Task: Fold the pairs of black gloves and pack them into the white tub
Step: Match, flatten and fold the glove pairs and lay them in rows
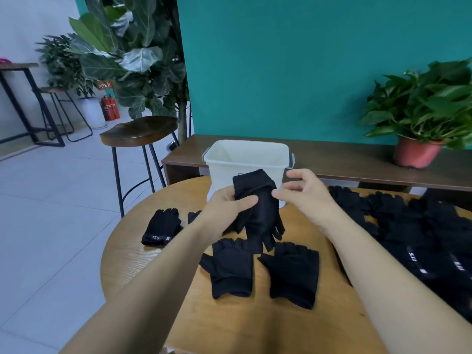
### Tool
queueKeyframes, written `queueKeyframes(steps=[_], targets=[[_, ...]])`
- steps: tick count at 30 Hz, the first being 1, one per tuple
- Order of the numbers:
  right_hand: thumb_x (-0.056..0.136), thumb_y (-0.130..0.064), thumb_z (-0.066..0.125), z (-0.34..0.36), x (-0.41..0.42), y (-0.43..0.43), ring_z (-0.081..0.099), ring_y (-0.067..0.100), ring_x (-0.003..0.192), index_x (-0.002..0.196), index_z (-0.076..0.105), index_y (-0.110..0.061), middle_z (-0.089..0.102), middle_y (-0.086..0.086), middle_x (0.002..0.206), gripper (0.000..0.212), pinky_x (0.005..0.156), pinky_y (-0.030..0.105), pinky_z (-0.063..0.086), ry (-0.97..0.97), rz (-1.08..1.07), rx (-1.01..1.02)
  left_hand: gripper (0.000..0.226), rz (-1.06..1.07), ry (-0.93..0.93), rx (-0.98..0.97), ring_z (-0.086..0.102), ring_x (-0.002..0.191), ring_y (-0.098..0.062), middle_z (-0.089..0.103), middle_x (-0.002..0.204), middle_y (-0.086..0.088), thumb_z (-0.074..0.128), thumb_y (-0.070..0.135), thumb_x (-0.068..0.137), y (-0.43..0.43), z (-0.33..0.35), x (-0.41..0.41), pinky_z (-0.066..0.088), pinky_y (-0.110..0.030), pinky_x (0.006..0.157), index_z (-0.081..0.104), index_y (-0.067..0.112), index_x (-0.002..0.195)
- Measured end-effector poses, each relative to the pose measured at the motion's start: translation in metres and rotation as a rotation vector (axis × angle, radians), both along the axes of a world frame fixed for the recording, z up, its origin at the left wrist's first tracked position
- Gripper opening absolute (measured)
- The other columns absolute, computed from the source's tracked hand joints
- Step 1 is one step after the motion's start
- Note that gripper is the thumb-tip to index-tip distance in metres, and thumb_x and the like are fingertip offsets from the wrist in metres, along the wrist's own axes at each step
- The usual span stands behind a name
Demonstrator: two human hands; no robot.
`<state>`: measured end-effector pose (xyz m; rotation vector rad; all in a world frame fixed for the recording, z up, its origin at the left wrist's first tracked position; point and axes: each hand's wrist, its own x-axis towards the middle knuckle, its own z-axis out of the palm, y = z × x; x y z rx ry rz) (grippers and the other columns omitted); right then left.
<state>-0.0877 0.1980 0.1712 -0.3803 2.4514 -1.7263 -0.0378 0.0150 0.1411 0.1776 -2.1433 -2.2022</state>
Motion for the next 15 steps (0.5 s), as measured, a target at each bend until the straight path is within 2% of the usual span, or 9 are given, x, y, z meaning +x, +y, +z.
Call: queueKeyframes(steps=[1,2,4,6,9,12,15], targets=[[0.082,-0.032,0.078,-0.001,-0.002,0.004,0.055,0.016,0.115,0.137,0.045,-0.021,0.056,0.000,0.127,0.065,0.086,0.027,0.041,-0.063,0.035,0.009,0.019,-0.076,-0.009,0.044,0.067,0.111,-0.032,0.074,0.113,-0.011,0.060,0.012,0.098,0.000,0.001,0.000,0.051,-0.048,0.100,0.070,0.012,0.114],[0.082,-0.036,0.078,-0.003,-0.003,0.008,0.055,0.016,0.117,0.138,0.045,-0.020,0.057,-0.001,0.129,0.067,0.089,0.028,0.041,-0.128,0.072,-0.007,0.022,-0.144,-0.015,0.068,0.065,0.114,-0.033,0.072,0.116,-0.014,0.059,0.015,0.099,0.001,0.002,0.000,0.049,-0.048,0.103,0.068,0.009,0.118],[0.085,-0.033,0.074,-0.004,-0.003,0.011,0.063,0.018,0.111,0.125,0.062,-0.014,0.069,0.002,0.119,0.046,0.087,0.028,0.046,-0.235,0.143,-0.083,0.028,-0.225,-0.036,0.080,0.065,0.114,-0.031,0.070,0.120,-0.016,0.058,0.020,0.097,0.003,0.001,0.000,0.050,-0.044,0.102,0.067,0.007,0.121],[0.086,-0.025,0.073,-0.007,-0.002,0.013,0.069,0.024,0.103,0.111,0.071,-0.008,0.075,0.008,0.105,0.031,0.083,0.031,0.052,-0.309,0.158,-0.185,0.033,-0.297,-0.056,0.085,0.066,0.111,-0.027,0.070,0.120,-0.014,0.065,0.024,0.092,0.003,0.000,0.000,0.053,-0.038,0.099,0.067,0.009,0.121],[0.086,-0.016,0.071,-0.011,-0.003,0.020,0.070,0.027,0.091,0.106,0.071,0.000,0.075,0.016,0.100,0.026,0.080,0.034,0.057,-0.377,0.157,-0.311,0.032,-0.413,-0.091,-0.030,0.065,0.116,-0.029,0.068,0.125,-0.013,0.062,0.008,0.094,-0.004,-0.004,0.001,0.052,-0.040,0.098,0.064,0.008,0.126],[0.086,-0.016,0.072,-0.016,-0.002,0.023,0.071,0.023,0.087,0.107,0.071,0.001,0.075,0.013,0.099,0.027,0.076,0.030,0.056,-0.351,0.147,-0.232,0.039,-0.441,-0.146,-0.141,0.062,0.121,-0.033,0.066,0.128,-0.016,0.052,-0.010,0.093,-0.010,-0.002,0.000,0.045,-0.051,0.107,0.062,0.004,0.128],[0.087,-0.019,0.072,-0.021,-0.004,0.024,0.071,0.020,0.087,0.108,0.072,-0.002,0.076,0.010,0.099,0.027,0.072,0.026,0.054,-0.340,0.131,-0.226,0.051,-0.430,-0.171,-0.138,0.061,0.121,-0.035,0.065,0.129,-0.017,0.056,-0.007,0.082,-0.009,0.003,-0.005,0.044,-0.052,0.108,0.060,0.007,0.131]])
